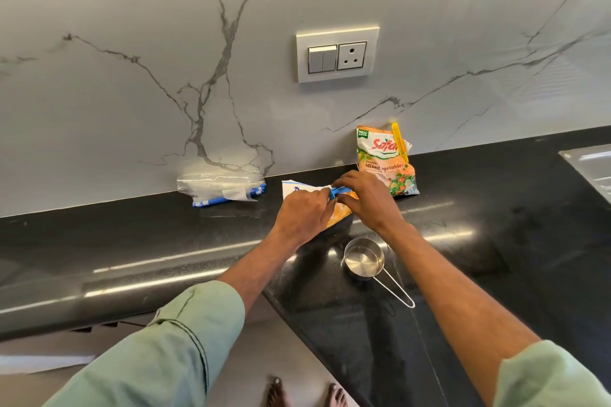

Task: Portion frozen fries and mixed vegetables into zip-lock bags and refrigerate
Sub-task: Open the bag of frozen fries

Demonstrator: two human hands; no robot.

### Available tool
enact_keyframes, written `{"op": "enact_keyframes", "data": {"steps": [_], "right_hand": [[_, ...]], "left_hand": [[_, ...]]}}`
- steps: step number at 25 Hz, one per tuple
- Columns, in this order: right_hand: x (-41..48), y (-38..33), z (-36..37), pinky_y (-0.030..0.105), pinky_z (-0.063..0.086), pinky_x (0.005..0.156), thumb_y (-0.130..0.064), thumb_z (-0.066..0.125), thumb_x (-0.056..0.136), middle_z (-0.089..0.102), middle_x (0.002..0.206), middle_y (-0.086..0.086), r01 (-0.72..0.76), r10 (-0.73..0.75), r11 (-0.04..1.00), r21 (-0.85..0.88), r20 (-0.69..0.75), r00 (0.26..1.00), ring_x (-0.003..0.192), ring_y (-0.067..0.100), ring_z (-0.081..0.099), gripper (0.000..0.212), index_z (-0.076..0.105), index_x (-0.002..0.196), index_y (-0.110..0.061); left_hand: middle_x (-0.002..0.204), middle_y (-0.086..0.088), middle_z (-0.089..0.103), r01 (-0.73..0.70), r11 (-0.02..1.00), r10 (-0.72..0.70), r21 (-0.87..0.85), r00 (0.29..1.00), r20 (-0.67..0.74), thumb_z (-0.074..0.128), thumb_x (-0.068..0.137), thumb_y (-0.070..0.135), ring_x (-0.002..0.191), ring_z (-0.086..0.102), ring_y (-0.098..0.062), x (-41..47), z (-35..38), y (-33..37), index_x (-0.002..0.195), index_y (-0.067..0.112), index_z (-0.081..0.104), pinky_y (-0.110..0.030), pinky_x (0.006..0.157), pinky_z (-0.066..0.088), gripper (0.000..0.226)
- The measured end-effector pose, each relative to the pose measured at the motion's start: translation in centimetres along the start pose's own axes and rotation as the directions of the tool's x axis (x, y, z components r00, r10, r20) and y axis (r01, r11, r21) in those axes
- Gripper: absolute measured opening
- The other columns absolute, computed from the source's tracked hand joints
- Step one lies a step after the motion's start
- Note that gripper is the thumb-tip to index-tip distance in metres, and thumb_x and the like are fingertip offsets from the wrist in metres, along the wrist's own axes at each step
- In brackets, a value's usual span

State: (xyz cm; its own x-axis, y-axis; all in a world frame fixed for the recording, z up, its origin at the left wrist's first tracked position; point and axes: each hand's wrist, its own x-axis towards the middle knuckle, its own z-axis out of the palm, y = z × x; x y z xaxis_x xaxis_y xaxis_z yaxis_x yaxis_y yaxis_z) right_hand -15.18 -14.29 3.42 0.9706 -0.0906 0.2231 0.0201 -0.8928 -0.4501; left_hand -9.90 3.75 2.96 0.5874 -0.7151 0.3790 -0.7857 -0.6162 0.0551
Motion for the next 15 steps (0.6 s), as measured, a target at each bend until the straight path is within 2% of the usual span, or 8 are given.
{"op": "enact_keyframes", "data": {"steps": [2, 4, 6, 9, 13, 15], "right_hand": [[0.0, -0.2, 0.1, 0.035, 0.049, 0.090, -0.024, 0.074, 0.096, 0.071, 0.124, 0.004, -0.004, 0.004, 1.000, -0.028, -0.005, 1.000, 0.113, 0.024, 0.064, 0.029, 0.075, 0.123, -0.014], [-0.3, -0.4, 0.2, 0.040, 0.054, 0.086, -0.023, 0.076, 0.094, 0.074, 0.119, 0.005, 0.007, -0.009, 0.999, -0.038, -0.032, 0.999, 0.108, 0.026, 0.067, 0.027, 0.077, 0.119, -0.012], [-0.8, -0.3, 0.8, 0.043, 0.058, 0.083, -0.019, 0.077, 0.092, 0.076, 0.116, 0.007, 0.035, -0.039, 0.998, -0.051, -0.072, 0.997, 0.105, 0.029, 0.071, 0.026, 0.077, 0.116, -0.009], [-1.2, 0.0, 1.5, 0.044, 0.060, 0.085, -0.013, 0.080, 0.089, 0.077, 0.116, 0.011, 0.037, -0.040, 0.999, -0.025, -0.128, 0.991, 0.107, 0.032, 0.072, 0.029, 0.078, 0.117, -0.005], [-1.1, 0.0, 1.8, 0.045, 0.064, 0.082, -0.019, 0.079, 0.091, 0.077, 0.119, 0.010, 0.079, -0.096, 0.991, -0.108, -0.166, 0.982, 0.107, 0.030, 0.074, 0.034, 0.076, 0.123, -0.008], [-1.4, 0.2, 2.0, 0.043, 0.062, 0.082, -0.019, 0.080, 0.091, 0.076, 0.121, 0.010, 0.111, -0.147, 0.977, -0.180, -0.203, 0.968, 0.109, 0.030, 0.074, 0.036, 0.074, 0.125, -0.008]], "left_hand": [[0.070, -0.006, 0.072, -0.042, 0.999, 0.042, 0.009, 0.999, 0.022, 0.067, 0.099, 0.033, 0.052, 0.065, -0.020, 0.0, 0.1, -0.1, 0.097, 0.009, 0.070, -0.033, 0.049, 0.055, 0.025], [0.075, -0.008, 0.073, -0.045, 0.999, 0.045, 0.001, 0.997, 0.060, 0.061, 0.102, 0.033, 0.055, 0.067, -0.022, 0.1, 0.1, 0.0, 0.100, 0.008, 0.069, -0.035, 0.052, 0.056, 0.026], [0.085, -0.010, 0.076, -0.019, 0.999, 0.022, -0.028, 0.992, 0.123, 0.051, 0.106, 0.034, 0.064, 0.070, -0.025, 0.3, -0.3, 0.1, 0.106, 0.008, 0.066, -0.036, 0.059, 0.054, 0.030], [0.102, -0.010, 0.075, 0.044, 0.997, -0.025, -0.062, 0.960, 0.280, 0.034, 0.110, 0.036, 0.082, 0.070, -0.027, 0.8, -1.0, -0.3, 0.119, 0.011, 0.060, -0.039, 0.073, 0.053, 0.037], [0.108, -0.011, 0.075, 0.229, 0.958, -0.184, -0.171, 0.952, 0.245, 0.035, 0.110, 0.040, 0.090, 0.071, -0.027, 0.5, -0.9, -0.1, 0.128, 0.014, 0.061, -0.042, 0.082, 0.058, 0.041], [0.114, -0.008, 0.074, 0.277, 0.924, -0.226, -0.263, 0.952, 0.208, 0.039, 0.109, 0.044, 0.097, 0.071, -0.024, 0.2, -0.6, 0.2, 0.132, 0.016, 0.061, -0.037, 0.086, 0.057, 0.043]]}}
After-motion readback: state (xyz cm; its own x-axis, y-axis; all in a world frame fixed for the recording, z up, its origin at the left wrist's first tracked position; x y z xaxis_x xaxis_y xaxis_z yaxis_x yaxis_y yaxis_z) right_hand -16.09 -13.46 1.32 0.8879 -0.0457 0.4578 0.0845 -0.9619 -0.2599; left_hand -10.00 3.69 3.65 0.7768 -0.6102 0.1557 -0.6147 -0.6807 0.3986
